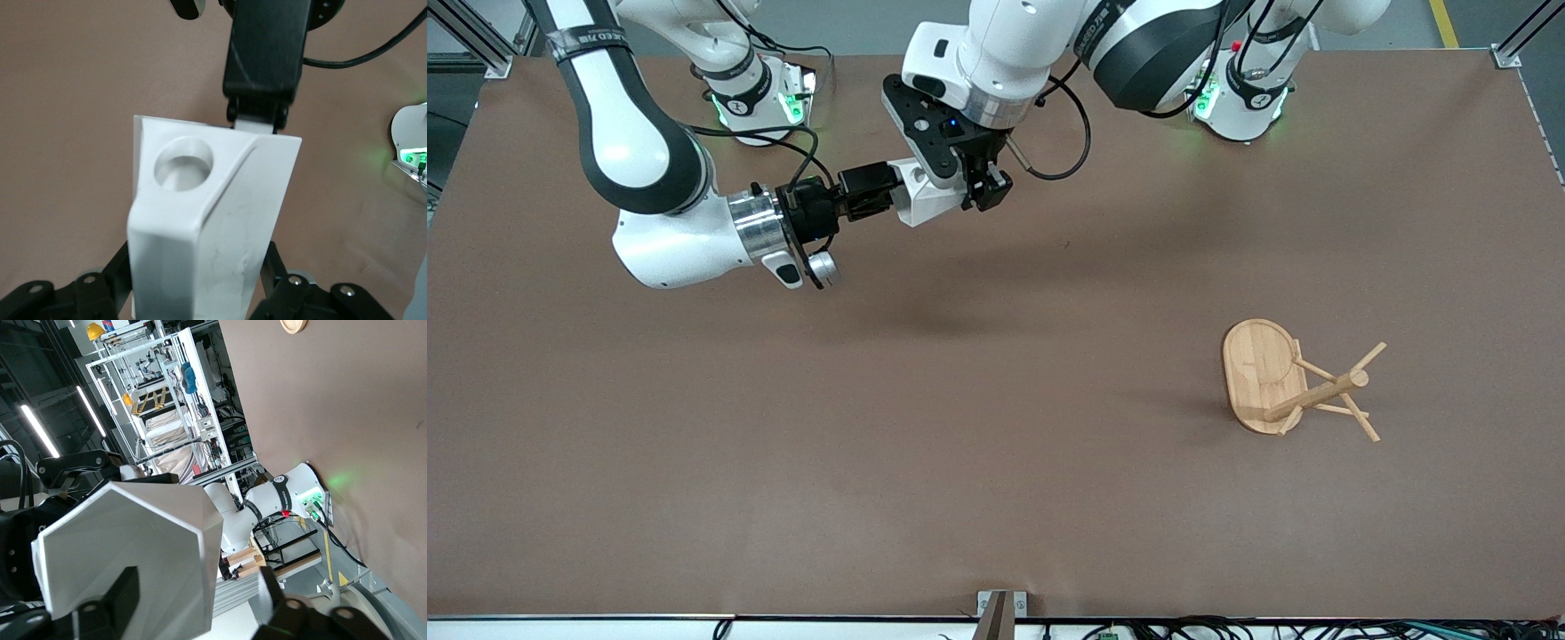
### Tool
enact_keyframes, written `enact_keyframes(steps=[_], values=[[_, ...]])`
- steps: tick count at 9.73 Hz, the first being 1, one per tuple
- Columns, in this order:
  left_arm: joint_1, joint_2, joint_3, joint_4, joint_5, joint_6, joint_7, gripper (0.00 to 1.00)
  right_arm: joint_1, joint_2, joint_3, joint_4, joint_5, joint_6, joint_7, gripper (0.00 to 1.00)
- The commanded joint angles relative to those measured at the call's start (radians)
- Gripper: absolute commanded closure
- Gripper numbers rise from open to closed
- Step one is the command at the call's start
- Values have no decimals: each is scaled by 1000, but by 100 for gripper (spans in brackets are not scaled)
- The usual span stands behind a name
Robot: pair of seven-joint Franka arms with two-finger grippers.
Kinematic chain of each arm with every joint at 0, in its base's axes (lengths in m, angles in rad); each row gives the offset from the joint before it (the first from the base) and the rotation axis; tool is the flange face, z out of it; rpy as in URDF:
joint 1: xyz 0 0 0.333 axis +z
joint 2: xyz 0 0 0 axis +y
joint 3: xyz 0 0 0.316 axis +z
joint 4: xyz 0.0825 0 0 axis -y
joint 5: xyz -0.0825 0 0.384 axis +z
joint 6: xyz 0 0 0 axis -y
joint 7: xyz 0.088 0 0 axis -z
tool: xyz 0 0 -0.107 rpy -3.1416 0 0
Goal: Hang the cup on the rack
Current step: 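Carry the cup with the left gripper while the right gripper releases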
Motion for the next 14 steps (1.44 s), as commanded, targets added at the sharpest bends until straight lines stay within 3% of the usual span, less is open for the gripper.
enact_keyframes(steps=[1, 3, 5, 8, 9, 11, 12, 14], values=[[21, 20, 6, -12, 15, -11, 39, 99, -52, -23, -4, 8, -9, -19, 10, 0], [58, 35, 6, -9, 17, -10, 78, 99, -62, -22, -75, 79, -122, -21, 83, 0], [84, 23, 6, -12, 89, -22, 57, 99, -62, -23, -186, 193, -299, -77, 234, 0], [144, -36, 19, -6, 144, -183, -181, 99, -59, -45, -340, 267, -757, -76, 275, 0], [168, -55, 19, -6, 161, -220, -271, 99, -59, -66, -366, 260, -953, -25, 277, 0], [233, -75, 19, -15, 166, -245, -348, 99, -57, -109, -386, 286, -1224, 66, 266, 0], [266, -96, 21, -43, 184, -251, -367, 99, -52, -109, -383, 321, -1316, 66, 269, 0], [322, -113, 30, -125, 181, -197, -372, 99, -58, -109, -386, 454, -1360, -17, 272, 0]])
